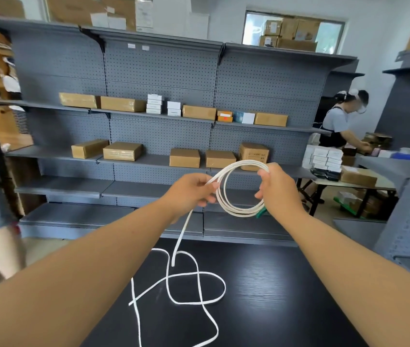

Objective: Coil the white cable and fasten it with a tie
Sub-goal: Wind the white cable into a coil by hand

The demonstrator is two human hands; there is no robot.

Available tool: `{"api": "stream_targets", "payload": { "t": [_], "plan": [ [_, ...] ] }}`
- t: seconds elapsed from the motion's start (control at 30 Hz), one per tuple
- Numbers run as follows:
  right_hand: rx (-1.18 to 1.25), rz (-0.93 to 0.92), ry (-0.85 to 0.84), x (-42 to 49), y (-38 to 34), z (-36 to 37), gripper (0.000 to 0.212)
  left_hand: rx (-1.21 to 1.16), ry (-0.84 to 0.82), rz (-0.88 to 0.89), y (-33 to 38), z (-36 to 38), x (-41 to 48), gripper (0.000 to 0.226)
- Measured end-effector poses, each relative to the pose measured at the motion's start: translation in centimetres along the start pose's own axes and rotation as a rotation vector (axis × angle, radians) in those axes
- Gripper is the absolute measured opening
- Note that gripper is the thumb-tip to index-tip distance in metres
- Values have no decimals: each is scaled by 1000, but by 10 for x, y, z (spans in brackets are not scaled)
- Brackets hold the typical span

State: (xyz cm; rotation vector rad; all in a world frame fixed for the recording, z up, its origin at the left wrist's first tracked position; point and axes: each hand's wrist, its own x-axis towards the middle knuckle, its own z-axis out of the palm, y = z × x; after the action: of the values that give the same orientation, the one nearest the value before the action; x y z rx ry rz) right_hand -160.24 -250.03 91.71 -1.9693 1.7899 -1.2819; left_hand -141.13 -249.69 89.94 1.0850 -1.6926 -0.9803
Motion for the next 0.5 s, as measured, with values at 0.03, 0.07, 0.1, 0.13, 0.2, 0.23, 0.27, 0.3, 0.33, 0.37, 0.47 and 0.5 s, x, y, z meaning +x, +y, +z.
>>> {"api": "stream_targets", "payload": {
  "t": [0.03,0.07,0.1,0.13,0.2,0.23,0.27,0.3,0.33,0.37,0.47,0.5],
  "plan": [
    [29,2,14,-1,1,0,19,2,34,4,1,5,1,15],
    [53,5,26,-2,1,-1,20,5,74,7,1,11,2,18],
    [72,9,36,-4,2,-1,20,5,119,9,0,17,3,19],
    [95,16,49,-5,1,-1,20,4,169,11,0,22,5,20],
    [163,41,80,-8,0,0,21,-37,281,21,-1,32,8,19],
    [196,56,100,-10,-1,2,21,-62,342,25,0,37,9,19],
    [224,69,119,-11,-2,5,20,-64,408,30,2,42,10,19],
    [249,82,134,-12,-3,8,19,-60,475,41,4,47,12,18],
    [277,95,147,-13,-4,12,18,-70,539,59,6,52,13,16],
    [309,108,158,-14,-5,16,18,-98,590,76,8,56,13,14],
    [380,139,181,-14,-9,26,16,-197,661,85,11,63,12,12],
    [392,153,185,-14,-9,28,16,-231,660,79,10,63,12,13]
  ]
}}
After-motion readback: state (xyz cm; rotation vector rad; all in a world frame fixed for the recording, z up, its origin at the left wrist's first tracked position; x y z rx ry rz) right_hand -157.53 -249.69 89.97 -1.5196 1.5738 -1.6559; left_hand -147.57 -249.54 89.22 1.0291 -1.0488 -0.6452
